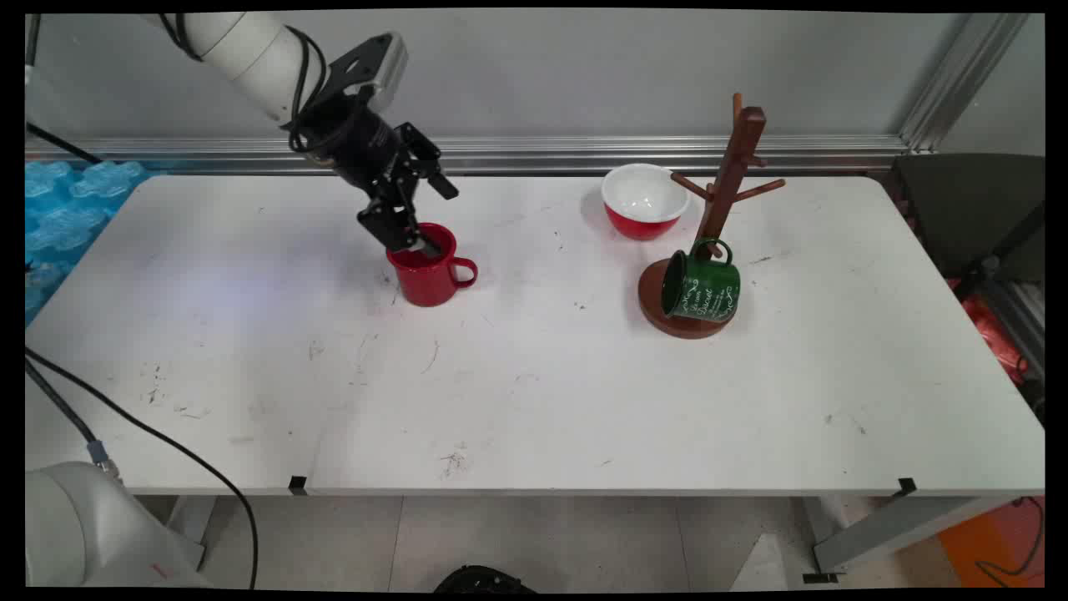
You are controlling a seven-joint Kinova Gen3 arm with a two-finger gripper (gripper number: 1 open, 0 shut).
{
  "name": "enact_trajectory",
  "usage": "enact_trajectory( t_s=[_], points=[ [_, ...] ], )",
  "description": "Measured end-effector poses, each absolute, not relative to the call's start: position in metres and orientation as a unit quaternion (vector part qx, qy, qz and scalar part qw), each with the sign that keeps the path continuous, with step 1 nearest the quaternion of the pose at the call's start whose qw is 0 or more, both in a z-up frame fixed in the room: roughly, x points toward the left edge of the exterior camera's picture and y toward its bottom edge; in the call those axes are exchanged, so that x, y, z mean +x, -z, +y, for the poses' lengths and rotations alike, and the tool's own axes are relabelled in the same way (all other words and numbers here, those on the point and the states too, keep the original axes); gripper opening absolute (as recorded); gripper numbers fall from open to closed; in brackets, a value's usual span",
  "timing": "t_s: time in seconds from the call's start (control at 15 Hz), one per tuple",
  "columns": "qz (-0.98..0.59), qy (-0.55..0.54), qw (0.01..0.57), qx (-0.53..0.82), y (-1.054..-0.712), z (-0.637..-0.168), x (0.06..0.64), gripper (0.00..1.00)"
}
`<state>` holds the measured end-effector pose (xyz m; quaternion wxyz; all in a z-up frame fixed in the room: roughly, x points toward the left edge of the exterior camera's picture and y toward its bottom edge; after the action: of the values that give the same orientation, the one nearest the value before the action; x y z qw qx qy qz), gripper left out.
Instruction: Pick up the green mug from the rack
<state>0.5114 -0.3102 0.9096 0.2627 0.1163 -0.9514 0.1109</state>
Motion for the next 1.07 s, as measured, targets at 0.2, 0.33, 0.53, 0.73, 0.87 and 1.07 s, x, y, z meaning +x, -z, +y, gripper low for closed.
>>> enact_trajectory(
  t_s=[0.2,0.33,0.53,0.73,0.87,1.07],
  points=[
    [-0.942,-0.109,0.288,0.132,-0.91,-0.311,0.502,1.0],
    [-0.935,-0.107,0.308,0.142,-0.907,-0.312,0.492,1.0],
    [-0.925,-0.103,0.332,0.156,-0.898,-0.312,0.476,1.0],
    [-0.911,-0.099,0.36,0.173,-0.888,-0.315,0.459,1.0],
    [-0.904,-0.097,0.374,0.183,-0.882,-0.317,0.452,1.0],
    [-0.89,-0.089,0.401,0.198,-0.87,-0.322,0.437,1.0]
  ],
)
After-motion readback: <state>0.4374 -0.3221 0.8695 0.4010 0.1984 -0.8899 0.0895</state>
